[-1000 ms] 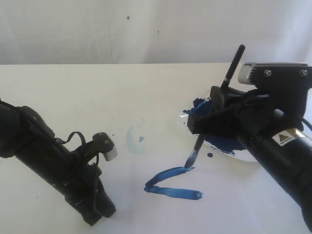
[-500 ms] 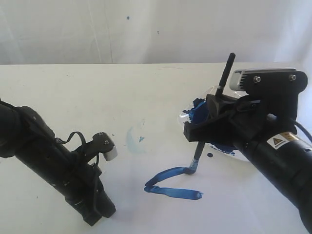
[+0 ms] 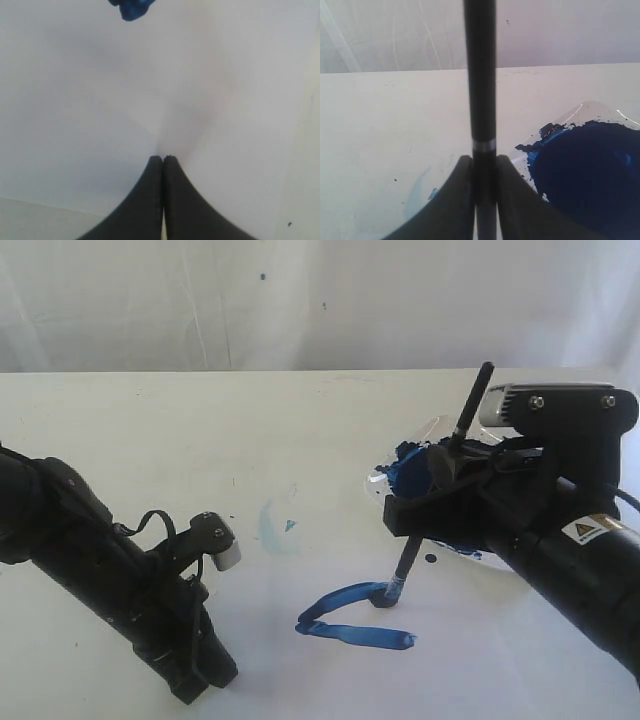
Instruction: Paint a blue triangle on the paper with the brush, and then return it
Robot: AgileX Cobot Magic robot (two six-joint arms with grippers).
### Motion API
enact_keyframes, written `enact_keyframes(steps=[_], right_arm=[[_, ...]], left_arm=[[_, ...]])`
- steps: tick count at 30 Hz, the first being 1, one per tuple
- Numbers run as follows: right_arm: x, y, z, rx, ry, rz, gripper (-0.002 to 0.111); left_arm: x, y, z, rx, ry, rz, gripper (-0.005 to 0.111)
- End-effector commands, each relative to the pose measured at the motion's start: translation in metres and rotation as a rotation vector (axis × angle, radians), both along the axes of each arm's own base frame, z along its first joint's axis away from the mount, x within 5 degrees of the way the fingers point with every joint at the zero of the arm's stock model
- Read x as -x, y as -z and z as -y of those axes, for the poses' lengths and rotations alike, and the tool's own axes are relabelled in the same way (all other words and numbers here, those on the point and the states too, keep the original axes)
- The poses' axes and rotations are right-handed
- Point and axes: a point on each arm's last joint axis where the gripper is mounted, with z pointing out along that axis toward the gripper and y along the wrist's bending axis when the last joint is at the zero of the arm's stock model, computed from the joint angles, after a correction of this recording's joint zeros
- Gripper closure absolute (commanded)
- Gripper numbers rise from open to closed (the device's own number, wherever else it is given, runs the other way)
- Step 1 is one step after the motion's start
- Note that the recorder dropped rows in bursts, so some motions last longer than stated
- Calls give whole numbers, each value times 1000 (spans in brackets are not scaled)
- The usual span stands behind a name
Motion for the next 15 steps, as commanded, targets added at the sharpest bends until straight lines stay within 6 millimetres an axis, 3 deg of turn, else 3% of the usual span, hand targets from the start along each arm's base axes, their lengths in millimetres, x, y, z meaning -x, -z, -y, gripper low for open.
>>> enact_keyframes(steps=[1,15], right_arm=[[3,1,0,9,-29,-39,108],[11,-6,12,19,-20,-102,108]], left_arm=[[4,1,0,7,7,-29,107],[4,1,0,7,7,-29,107]])
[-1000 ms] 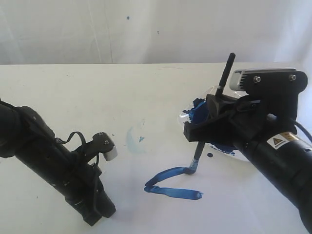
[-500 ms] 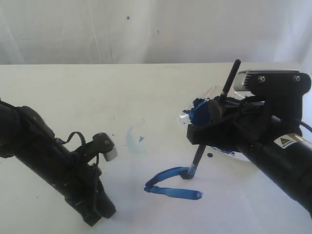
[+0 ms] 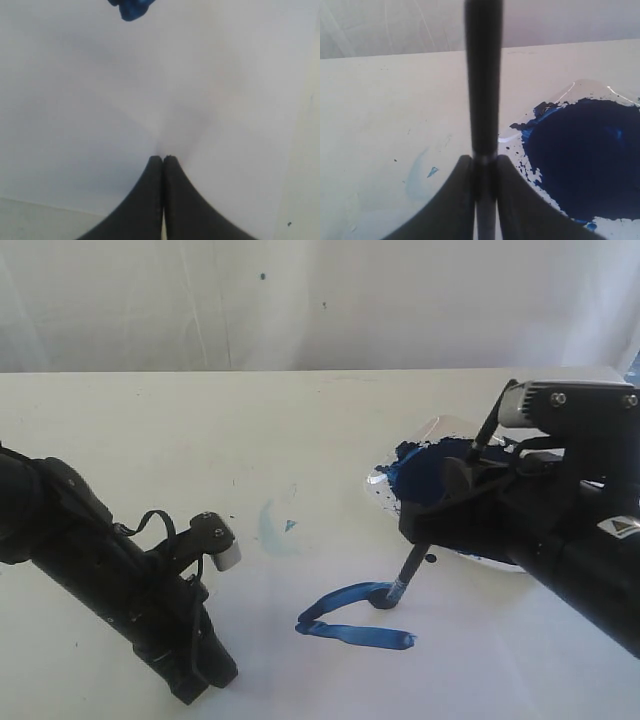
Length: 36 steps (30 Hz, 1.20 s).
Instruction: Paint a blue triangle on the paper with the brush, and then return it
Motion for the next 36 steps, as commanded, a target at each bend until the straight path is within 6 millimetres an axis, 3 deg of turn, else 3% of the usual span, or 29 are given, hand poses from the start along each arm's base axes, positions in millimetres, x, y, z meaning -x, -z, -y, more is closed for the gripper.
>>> enact_keyframes(steps=[1,22,36], right_arm=[[4,0,2,1,-33,-24,108],[12,-7,10,-5,-47,-58,108],[21,-12,26,29,-19,-105,108]], left_arm=[[4,1,-1,6,6,-28,107],[4,1,-1,6,6,-28,107],[4,1,-1,6,6,-28,107]])
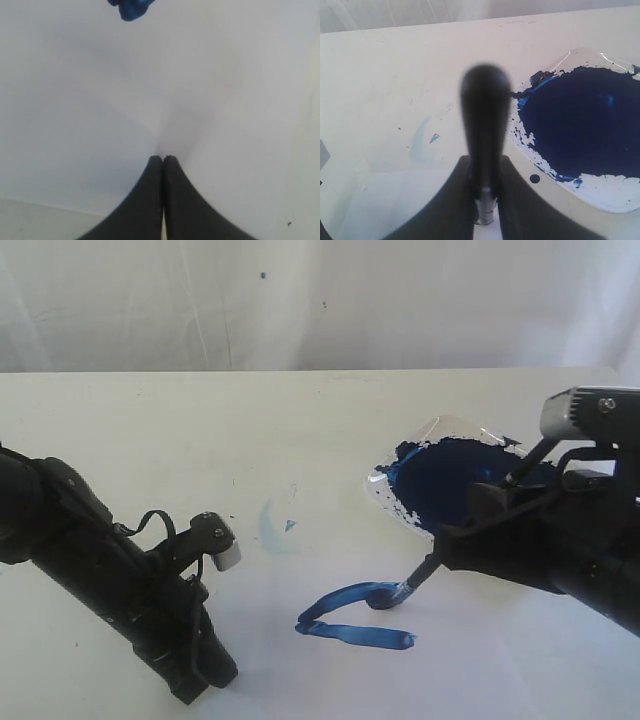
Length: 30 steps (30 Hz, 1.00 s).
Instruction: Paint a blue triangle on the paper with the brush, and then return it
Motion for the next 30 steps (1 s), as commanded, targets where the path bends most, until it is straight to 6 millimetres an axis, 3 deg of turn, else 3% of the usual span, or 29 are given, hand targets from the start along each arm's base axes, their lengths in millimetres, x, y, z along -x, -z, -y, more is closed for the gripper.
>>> enact_keyframes(steps=[1,14,18,30], right_arm=[[4,-3,7,18,-5,8,108],[10,-8,7,-11,-69,24,108],[14,7,9,-2,-85,-22,108],[26,10,25,-63,-84,-7,108]], left_arm=[[4,1,-1,6,6,-28,107],[4,1,0,7,7,-29,107],[4,1,0,7,7,-29,107],[4,1,0,7,8,-31,107]])
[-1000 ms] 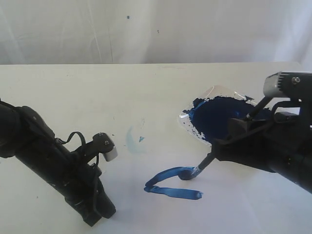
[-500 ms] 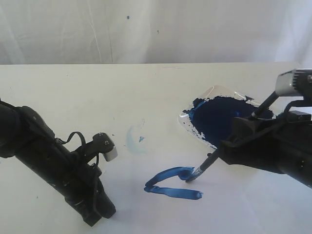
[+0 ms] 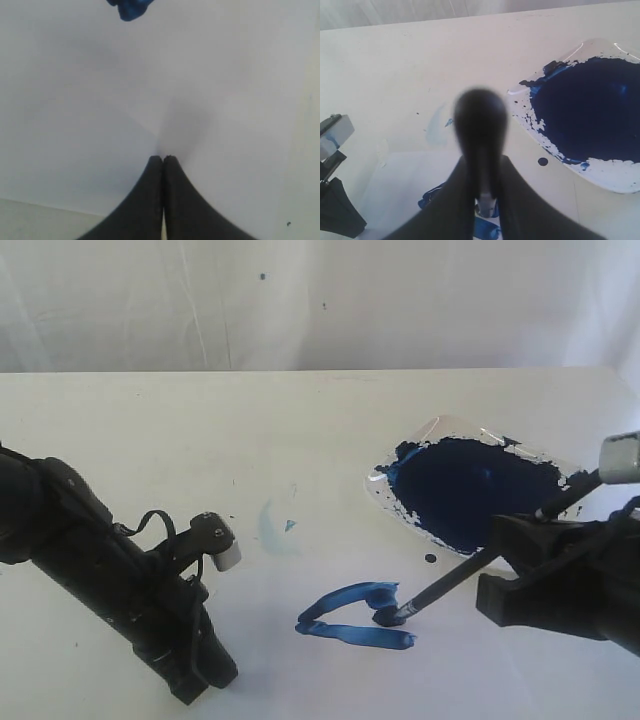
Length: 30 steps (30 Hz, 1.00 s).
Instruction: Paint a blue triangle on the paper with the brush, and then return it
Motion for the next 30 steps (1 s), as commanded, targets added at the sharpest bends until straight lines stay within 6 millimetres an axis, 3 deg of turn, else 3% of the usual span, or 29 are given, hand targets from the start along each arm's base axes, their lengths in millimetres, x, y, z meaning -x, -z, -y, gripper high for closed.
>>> enact_keyframes(steps=[1,12,20,26,30], right_arm=[[3,3,5,-20,1,-4,108],[5,-1,8,-44,1,11,108],[1,-19,6,-42,11,75,108],[-13,-76,14,93,132,303,108],[-22,-98,9,246,145,405,108]], left_arm=[[4,1,0,7,8,-31,107],[4,1,0,7,8,-31,107],[4,1,0,7,7,-29,107],[4,1,0,7,7,-29,107],[4,1,0,7,7,-29,107]])
